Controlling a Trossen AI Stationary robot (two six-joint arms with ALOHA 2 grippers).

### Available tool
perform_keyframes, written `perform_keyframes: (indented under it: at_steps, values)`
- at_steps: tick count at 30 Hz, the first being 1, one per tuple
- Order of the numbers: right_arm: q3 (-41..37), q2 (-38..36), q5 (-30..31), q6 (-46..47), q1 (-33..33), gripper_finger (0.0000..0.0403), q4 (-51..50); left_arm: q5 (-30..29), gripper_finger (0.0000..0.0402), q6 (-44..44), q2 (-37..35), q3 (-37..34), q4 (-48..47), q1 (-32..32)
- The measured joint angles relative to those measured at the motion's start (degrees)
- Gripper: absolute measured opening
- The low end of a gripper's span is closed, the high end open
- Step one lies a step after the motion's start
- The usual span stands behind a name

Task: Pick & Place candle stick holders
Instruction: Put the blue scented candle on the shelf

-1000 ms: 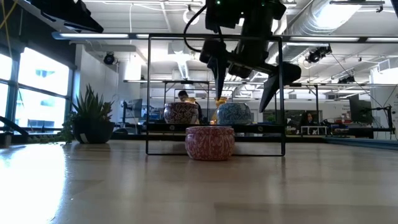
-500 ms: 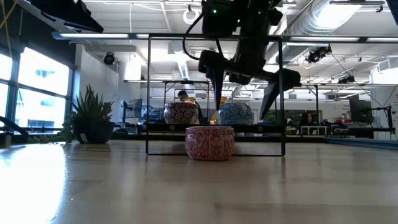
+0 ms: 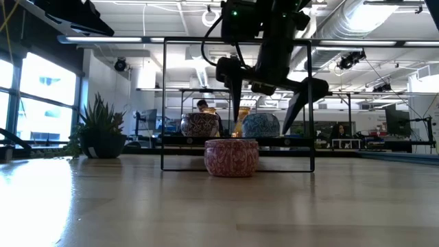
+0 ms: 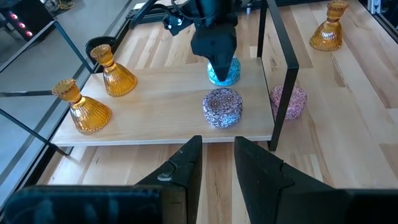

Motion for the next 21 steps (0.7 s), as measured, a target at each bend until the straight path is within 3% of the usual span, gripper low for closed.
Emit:
perform_keyframes:
  at_steps: [14, 21]
  values:
    - [0.0, 0.4, 0.1, 13.6, 3.0, 0.0399, 2.3, 0.0, 0.0092, 0.0, 0.0, 0.0, 0.0, 0.0]
    - [0.0, 0.8, 3.8, 13.5, 3.2, 0.0385, 3.4, 0.0, 0.0092, 0.0, 0.0, 0.0, 0.0, 0.0]
